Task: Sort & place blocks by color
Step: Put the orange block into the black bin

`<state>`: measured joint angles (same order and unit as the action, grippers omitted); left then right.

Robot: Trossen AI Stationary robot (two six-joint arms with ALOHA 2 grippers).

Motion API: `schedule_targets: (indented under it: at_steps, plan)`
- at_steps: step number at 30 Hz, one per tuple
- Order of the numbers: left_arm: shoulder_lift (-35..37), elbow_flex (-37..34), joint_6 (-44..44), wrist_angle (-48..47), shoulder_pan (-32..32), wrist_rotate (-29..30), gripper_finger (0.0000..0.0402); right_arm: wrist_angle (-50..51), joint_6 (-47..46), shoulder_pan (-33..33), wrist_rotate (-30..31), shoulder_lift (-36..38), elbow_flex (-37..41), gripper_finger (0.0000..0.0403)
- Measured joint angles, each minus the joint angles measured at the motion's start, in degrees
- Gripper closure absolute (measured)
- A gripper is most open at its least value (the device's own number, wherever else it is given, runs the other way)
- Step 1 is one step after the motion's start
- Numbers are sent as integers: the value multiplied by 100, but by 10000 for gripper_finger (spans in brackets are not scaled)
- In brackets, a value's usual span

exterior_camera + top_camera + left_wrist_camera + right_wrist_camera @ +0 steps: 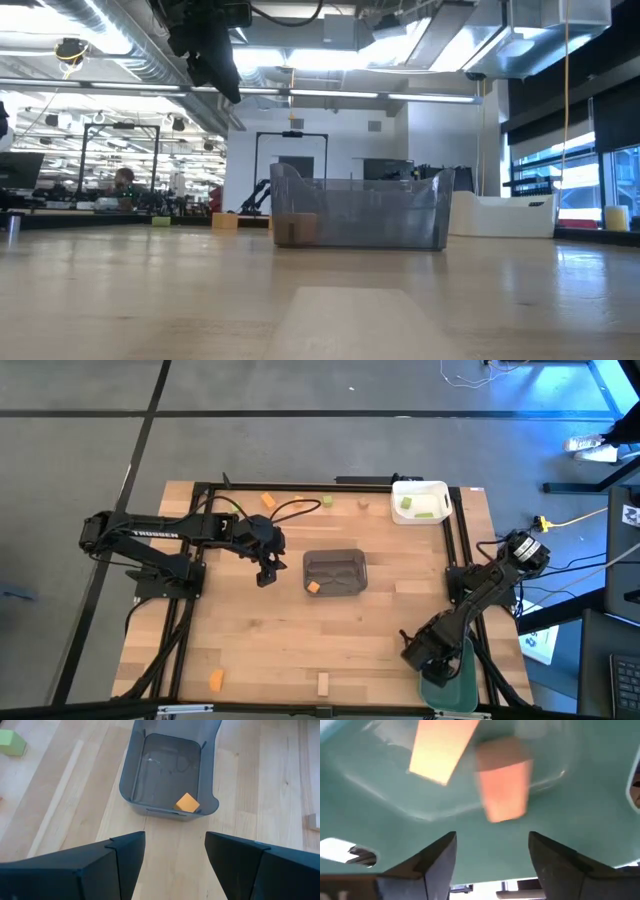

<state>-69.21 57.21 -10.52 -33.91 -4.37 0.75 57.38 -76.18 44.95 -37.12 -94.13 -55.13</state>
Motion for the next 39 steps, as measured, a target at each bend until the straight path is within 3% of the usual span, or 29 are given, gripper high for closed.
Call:
schedule_targets:
  at_steps: [5, 12, 17, 22, 27, 34, 39]
  plan:
    - [0, 0, -395, -8, -2, 43, 201, 764, -60, 2, 305, 0, -715, 151]
    - [85, 0, -1407, -81, -2, 324, 201, 1976, -584, 0, 2529, 2, -2334, 152]
    - [70, -4, -1534, -385, 23, -504, 201, 2403, -516, 0, 4467, 4, -3245, 153]
    - [70, -4, -2455, -945, 444, -1311, 201, 2683, -12, -2, 5749, 4, -3786, 153]
    - [70, -4, -4268, -1708, 1321, -1336, 201, 3074, 470, -15, 6598, 13, -4104, 153]
    - [70, -4, -7330, -1750, 2866, -1110, 201, 3261, 920, -163, 6806, 16, -4523, 153]
    - [-88, -4, -8962, -1763, 3998, -785, 201, 3253, 946, -205, 7312, 16, -4825, 153]
